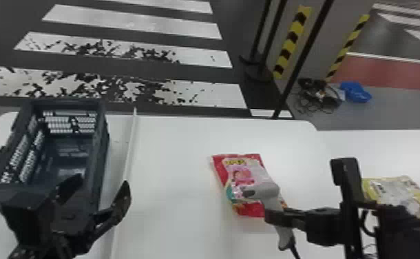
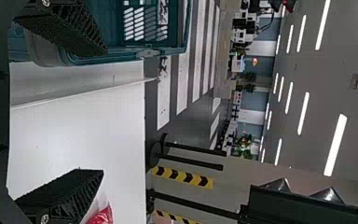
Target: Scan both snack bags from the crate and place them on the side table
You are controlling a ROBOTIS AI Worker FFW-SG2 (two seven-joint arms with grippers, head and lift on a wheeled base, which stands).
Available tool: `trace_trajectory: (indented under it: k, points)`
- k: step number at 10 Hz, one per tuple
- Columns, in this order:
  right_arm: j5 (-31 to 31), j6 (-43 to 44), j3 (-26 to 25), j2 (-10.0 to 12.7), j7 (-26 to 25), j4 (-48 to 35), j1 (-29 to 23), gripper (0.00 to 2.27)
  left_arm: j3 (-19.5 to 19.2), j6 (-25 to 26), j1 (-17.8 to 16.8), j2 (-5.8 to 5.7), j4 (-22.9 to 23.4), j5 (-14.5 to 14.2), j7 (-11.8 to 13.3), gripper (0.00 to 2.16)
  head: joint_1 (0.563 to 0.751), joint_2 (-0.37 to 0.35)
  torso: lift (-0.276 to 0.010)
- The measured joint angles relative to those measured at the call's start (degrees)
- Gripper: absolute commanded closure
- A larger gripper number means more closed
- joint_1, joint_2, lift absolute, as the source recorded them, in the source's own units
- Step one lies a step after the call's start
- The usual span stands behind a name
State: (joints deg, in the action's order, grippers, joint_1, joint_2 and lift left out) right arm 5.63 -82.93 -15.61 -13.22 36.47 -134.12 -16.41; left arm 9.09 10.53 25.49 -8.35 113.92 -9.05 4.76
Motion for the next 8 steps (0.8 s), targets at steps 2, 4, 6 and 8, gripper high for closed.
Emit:
trace_trajectory:
  k: [2, 4, 6, 8]
  points:
    - [-2.41, 0.16, 2.95, 0.2, -0.43, 0.71, 1.3, 2.26, 0.09, 0.02, -0.07, 0.0, -0.01, 0.0, 0.05, 0.07, 0.695, -0.181, -0.095]
    - [-3.77, 0.59, 4.48, 0.13, -0.89, 2.83, 3.0, 2.26, 0.06, 0.05, -0.08, 0.0, -0.02, 0.0, 0.03, 0.07, 0.695, -0.175, -0.095]
    - [-5.66, 1.59, 6.24, -0.08, -1.2, 4.82, 4.15, 2.26, 0.07, 0.11, -0.08, -0.07, -0.09, 0.0, 0.06, 0.07, 0.695, -0.174, -0.095]
    - [-7.6, 3.5, 7.97, -0.22, -1.67, 6.37, 4.83, 2.26, 0.07, 0.14, -0.09, -0.09, -0.1, 0.0, 0.07, 0.07, 0.695, -0.172, -0.095]
